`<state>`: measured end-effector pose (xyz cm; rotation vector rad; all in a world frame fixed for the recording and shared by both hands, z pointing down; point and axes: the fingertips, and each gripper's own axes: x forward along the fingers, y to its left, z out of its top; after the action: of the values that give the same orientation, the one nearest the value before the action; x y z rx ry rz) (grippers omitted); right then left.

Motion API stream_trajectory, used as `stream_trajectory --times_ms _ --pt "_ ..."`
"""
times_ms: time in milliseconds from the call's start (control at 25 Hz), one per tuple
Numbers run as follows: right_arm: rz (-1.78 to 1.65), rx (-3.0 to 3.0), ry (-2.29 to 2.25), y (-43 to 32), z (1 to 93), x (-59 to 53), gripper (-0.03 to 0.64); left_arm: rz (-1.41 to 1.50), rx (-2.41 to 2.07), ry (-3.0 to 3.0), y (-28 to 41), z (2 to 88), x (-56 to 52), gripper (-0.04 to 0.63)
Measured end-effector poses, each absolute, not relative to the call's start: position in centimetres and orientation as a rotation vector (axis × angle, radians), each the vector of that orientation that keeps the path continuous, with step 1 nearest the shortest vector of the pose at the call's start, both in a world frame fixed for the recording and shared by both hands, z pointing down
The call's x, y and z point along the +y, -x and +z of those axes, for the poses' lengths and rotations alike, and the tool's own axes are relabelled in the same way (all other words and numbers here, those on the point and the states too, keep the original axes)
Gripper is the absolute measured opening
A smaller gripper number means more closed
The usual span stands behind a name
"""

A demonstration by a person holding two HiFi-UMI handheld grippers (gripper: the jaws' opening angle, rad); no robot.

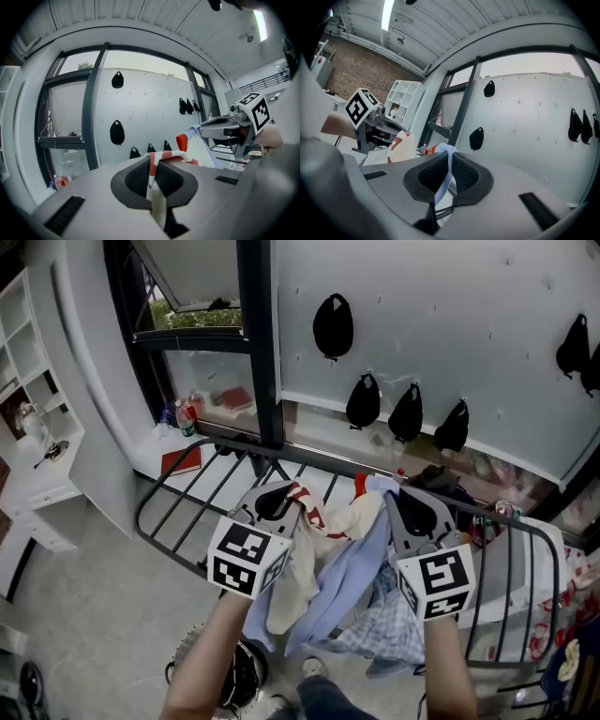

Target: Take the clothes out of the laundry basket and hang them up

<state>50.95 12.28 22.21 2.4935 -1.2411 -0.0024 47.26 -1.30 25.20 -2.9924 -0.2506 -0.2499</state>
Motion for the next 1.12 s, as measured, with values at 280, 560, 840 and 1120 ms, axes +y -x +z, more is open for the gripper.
stream_trajectory --times_ms 280,560,840,1120 --pt "0.192 -1.236 -2.444 -55.6 30.2 10.8 0.026 -0.463 -0.238 2.981 -52.0 32.8 -2.8 0.026" --pt "0.318 -1.183 -2.372 -58.2 35.7 10.2 0.029 -0.631 -0.253 2.920 -54.6 38.8 -3.3 0.028" --pt "0.467 -1.137 -2.350 -59.7 39.5 11.2 0.038 -0.772 -0.206 2.855 -55.5 42.0 -3.6 0.028" --pt "0.553 -1.078 -2.373 -60.2 41.2 12.4 0.140 -0.838 -0.196 2.863 -55.3 43.3 -3.8 0.178"
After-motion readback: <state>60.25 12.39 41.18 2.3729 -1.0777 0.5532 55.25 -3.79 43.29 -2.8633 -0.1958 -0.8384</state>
